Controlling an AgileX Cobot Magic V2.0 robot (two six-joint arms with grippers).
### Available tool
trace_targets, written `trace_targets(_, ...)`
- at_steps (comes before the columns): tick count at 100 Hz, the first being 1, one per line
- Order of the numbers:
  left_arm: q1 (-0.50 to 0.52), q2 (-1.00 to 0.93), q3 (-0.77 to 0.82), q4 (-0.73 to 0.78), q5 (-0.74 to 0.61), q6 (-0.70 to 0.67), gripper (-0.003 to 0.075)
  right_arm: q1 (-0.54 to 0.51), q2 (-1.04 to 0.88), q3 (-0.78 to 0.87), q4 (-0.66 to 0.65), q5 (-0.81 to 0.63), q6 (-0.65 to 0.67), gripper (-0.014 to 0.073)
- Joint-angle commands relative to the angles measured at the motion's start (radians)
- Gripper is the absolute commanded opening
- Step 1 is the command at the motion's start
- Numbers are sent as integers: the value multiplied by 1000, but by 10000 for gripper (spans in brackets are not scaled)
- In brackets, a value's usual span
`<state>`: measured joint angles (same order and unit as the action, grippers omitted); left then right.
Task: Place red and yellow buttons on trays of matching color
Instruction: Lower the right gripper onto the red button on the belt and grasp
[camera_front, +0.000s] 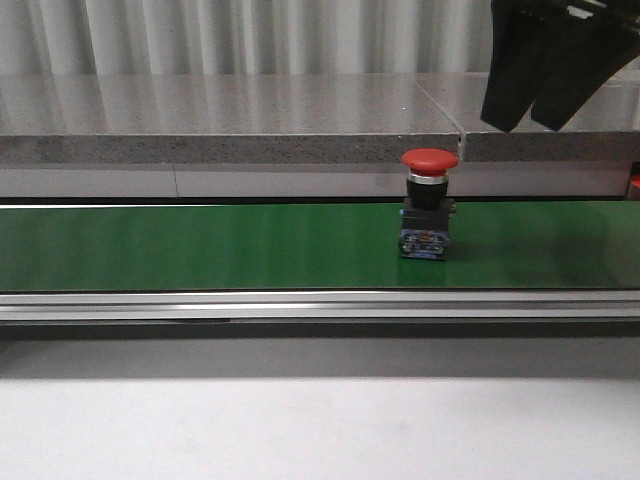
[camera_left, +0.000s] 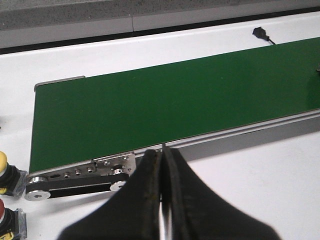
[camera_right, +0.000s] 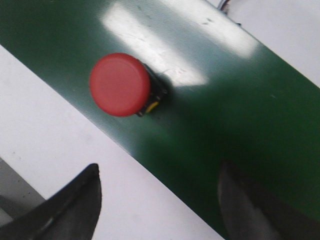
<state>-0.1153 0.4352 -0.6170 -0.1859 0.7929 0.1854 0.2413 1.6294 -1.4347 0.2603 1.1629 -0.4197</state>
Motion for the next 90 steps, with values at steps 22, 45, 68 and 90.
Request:
trace_targets(22,-9,6,-25,-14,-71,3,-20,1,37,-33,91,-18,-86,500)
trace_targets(45,-9,6,-25,-14,-71,3,-20,1,85,-33,110,-76,-128,500)
trace_targets(68,-9,6,-25,-16,-71,3,-20,-1,96,-33,109,-104,-128,277)
trace_targets(90,-9,6,-25,-16,-71,3,-20,-21,53,-33,109,-105,-128,132)
